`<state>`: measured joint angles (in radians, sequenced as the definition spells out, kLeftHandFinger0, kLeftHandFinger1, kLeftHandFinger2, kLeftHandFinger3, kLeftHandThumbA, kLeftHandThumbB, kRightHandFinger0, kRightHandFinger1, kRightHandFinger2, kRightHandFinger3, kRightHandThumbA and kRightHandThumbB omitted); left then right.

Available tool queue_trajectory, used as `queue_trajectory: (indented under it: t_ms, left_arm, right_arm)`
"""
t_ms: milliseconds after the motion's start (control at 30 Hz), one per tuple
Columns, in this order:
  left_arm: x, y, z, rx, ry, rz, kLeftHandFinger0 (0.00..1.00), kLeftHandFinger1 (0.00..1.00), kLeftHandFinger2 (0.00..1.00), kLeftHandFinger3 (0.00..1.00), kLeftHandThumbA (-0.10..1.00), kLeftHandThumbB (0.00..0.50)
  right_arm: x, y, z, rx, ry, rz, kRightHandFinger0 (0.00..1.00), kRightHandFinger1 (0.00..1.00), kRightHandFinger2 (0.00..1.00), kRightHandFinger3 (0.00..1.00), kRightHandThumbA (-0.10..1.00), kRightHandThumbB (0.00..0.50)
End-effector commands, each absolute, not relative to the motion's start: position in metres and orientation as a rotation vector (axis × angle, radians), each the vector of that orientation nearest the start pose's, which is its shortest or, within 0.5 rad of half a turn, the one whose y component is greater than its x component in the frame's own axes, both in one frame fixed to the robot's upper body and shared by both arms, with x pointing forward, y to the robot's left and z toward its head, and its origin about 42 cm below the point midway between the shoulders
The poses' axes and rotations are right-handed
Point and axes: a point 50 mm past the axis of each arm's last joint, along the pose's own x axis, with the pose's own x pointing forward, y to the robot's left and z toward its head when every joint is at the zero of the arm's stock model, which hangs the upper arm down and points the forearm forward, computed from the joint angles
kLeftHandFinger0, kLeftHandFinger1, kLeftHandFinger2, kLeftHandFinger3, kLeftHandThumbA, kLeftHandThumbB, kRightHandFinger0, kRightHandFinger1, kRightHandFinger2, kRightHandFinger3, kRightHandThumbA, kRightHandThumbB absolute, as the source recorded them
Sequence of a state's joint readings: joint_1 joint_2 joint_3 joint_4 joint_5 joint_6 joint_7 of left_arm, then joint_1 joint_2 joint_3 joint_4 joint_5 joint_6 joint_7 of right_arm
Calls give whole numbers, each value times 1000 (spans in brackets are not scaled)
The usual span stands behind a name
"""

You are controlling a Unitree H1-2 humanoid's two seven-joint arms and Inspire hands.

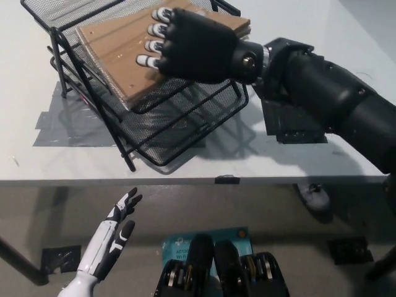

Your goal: A person hands a notebook to the robot and the robot grabs it with its right hand and places it in the file tray kept in the centre of the desk infront of it.

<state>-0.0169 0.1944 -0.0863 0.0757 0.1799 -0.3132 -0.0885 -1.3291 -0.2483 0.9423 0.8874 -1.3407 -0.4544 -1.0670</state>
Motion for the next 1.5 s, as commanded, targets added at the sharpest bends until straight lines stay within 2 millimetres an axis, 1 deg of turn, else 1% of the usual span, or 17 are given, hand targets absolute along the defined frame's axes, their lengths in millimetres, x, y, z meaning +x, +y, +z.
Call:
queue_trajectory:
  t_ms: [0,200,333,567,600,633,667,700,733,767,833,867,933,1067,1167,1300,1467]
  left_arm:
    - [289,242,114,399,-290,-251,1000,1000,971,1000,1000,397]
    - [291,242,116,404,-295,-254,1000,1000,975,1000,1000,400]
    - [292,242,117,404,-305,-255,1000,1000,973,1000,1000,388]
    - [295,242,118,406,-323,-256,1000,1000,949,1000,1000,376]
    - [295,242,119,408,-324,-258,1000,1000,949,1000,1000,375]
    - [295,242,119,410,-326,-260,1000,1000,949,1000,1000,372]
    - [296,242,121,413,-328,-262,1000,1000,949,1000,1000,371]
    - [297,242,122,414,-330,-263,1000,1000,949,1000,1000,371]
    - [298,242,123,414,-332,-264,1000,1000,950,1000,1000,371]
    - [298,242,123,412,-329,-263,1000,1000,951,1000,1000,379]
    - [299,243,124,411,-320,-259,1000,1000,962,1000,1000,390]
    - [299,243,124,413,-318,-256,1000,1000,959,1000,1000,388]
    - [298,244,124,414,-318,-255,1000,1000,958,1000,1000,388]
    - [299,245,122,403,-323,-265,1000,1000,955,1000,1000,366]
    - [299,246,121,411,-322,-264,1000,1000,958,1000,1000,364]
    - [299,246,121,402,-321,-259,1000,1000,957,1000,1000,356]
    - [302,249,122,403,-315,-241,1000,1000,950,1000,1000,365]
  right_arm:
    - [513,-28,425,-1448,-1947,184,0,0,36,0,903,23]
    - [520,-26,413,-1467,-1895,195,0,0,34,0,896,34]
    - [525,-29,398,-1488,-1876,170,0,0,17,0,823,54]
    - [541,-43,379,-1603,-1687,149,0,0,10,0,818,64]
    - [547,-47,377,-1608,-1551,172,0,69,212,136,907,107]
    - [551,-49,378,-1603,-1435,202,77,213,371,298,971,150]
    - [555,-52,379,-1588,-1320,241,70,231,389,352,994,164]
    - [557,-53,383,-1574,-1237,281,461,685,874,808,956,291]
    - [558,-54,390,-1545,-1100,350,904,1000,1000,1000,965,319]
    - [556,-55,397,-1518,-1013,388,1000,1000,1000,1000,987,397]
    - [538,-57,422,-1451,-833,479,1000,1000,1000,1000,1000,495]
    - [525,-59,440,-1412,-739,538,1000,1000,1000,1000,1000,500]
    - [516,-60,449,-1391,-689,581,1000,1000,1000,1000,1000,500]
    - [482,-79,498,-1302,-519,778,1000,1000,1000,1000,936,500]
    - [463,-91,522,-1272,-476,887,1000,1000,1000,1000,926,500]
    - [431,-116,556,-1190,-336,1035,1000,1000,1000,1000,720,500]
    - [400,-148,587,-1234,-344,1103,1000,1000,1000,1000,675,500]
